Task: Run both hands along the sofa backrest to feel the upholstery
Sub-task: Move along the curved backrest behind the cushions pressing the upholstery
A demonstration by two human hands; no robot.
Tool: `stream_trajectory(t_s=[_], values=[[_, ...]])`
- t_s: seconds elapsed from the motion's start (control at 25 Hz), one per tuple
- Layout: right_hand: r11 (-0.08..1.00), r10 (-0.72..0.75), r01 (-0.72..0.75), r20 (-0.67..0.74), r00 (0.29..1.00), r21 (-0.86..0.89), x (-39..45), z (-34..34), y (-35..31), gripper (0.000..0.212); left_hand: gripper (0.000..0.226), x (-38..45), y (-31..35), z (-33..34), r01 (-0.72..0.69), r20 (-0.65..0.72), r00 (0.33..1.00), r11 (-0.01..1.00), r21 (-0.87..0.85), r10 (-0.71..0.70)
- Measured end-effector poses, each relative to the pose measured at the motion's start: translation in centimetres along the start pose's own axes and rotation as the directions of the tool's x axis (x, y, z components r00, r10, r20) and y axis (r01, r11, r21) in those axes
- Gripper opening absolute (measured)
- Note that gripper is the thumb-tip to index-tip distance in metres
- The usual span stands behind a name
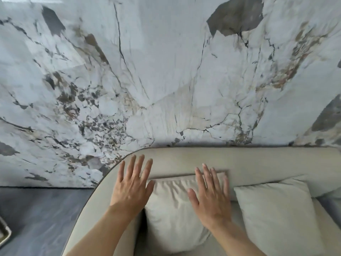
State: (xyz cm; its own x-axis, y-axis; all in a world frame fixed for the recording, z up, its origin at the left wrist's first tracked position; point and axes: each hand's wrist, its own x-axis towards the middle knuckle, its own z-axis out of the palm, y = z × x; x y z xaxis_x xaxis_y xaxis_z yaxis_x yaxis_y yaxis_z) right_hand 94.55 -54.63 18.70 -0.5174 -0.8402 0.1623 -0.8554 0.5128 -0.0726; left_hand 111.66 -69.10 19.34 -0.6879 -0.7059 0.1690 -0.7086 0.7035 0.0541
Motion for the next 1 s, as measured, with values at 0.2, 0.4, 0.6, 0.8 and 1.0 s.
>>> stream_trajectory(t_s=[0.2,0.4,0.6,0.8,1.0], values=[[0.998,-0.022,0.027,0.092,0.995,-0.053,6.4,11.8,-0.2,0.071,0.063,5.3,-2.0,10.9,0.015,0.039,0.999,0.999,0.028,-0.016],[0.999,-0.045,0.047,0.109,0.993,-0.023,9.9,20.1,-0.9,0.070,0.074,6.9,-4.5,19.8,0.102,0.094,0.990,0.992,0.072,-0.109],[1.000,-0.012,0.012,-0.012,1.000,0.016,12.0,26.2,-1.7,0.073,0.072,8.3,-5.9,23.6,0.078,0.085,0.993,0.992,0.101,-0.086],[1.000,-0.010,0.012,-0.081,0.997,0.025,12.0,27.7,-1.6,0.076,0.073,8.4,-5.9,23.5,0.087,0.089,0.991,0.989,0.123,-0.099],[0.999,-0.022,0.025,-0.113,0.993,0.027,12.8,28.3,-1.5,0.078,0.072,9.2,-6.1,23.5,0.082,0.087,0.992,0.990,0.111,-0.092]])
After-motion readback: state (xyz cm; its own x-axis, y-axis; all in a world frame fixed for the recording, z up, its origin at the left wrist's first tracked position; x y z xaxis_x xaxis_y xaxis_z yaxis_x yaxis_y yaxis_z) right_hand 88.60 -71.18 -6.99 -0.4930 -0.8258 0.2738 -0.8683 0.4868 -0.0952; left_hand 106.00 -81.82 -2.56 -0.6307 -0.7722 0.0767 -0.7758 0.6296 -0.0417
